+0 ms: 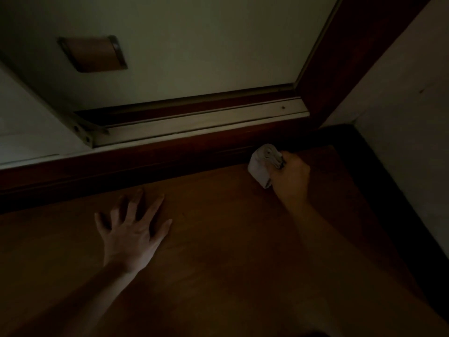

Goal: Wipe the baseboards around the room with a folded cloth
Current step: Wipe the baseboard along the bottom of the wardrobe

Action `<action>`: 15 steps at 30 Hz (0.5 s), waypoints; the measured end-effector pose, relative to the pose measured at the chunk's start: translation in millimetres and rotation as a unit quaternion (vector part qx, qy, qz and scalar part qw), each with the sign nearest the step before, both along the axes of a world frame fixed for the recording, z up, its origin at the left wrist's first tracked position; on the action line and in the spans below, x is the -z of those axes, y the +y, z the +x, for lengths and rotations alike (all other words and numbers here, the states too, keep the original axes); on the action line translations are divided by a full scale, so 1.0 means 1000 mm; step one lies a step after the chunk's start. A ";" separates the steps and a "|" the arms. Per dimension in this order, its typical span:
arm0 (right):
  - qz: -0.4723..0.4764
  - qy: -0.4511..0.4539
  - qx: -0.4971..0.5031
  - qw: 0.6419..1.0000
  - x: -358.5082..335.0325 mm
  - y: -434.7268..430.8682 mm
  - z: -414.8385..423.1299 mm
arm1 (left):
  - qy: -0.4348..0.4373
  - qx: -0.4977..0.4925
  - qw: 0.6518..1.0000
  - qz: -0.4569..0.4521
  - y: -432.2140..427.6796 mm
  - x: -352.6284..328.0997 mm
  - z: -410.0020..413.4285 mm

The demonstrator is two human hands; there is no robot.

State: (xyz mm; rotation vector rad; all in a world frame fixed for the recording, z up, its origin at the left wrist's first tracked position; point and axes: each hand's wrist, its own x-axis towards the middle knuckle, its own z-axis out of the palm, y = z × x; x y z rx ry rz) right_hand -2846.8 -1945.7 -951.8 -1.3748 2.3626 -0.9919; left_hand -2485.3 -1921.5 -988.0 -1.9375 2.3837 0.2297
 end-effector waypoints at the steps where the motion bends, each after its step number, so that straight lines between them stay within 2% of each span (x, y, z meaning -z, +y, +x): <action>1: -0.003 -0.001 0.009 1.000 -0.001 0.000 -0.003 | -0.002 0.001 1.000 0.000 0.000 0.000 0.000; 4: -0.014 0.000 0.045 0.999 -0.003 0.002 -0.003 | -0.007 -0.004 1.000 -0.005 0.000 0.001 0.000; 9: 0.001 -0.019 -0.028 0.999 0.000 -0.002 0.022 | -0.004 -0.018 1.000 -0.003 0.000 0.003 -0.001; 15: 0.017 -0.010 0.030 0.999 0.001 -0.002 -0.013 | -0.005 -0.008 1.000 -0.007 -0.001 0.002 0.000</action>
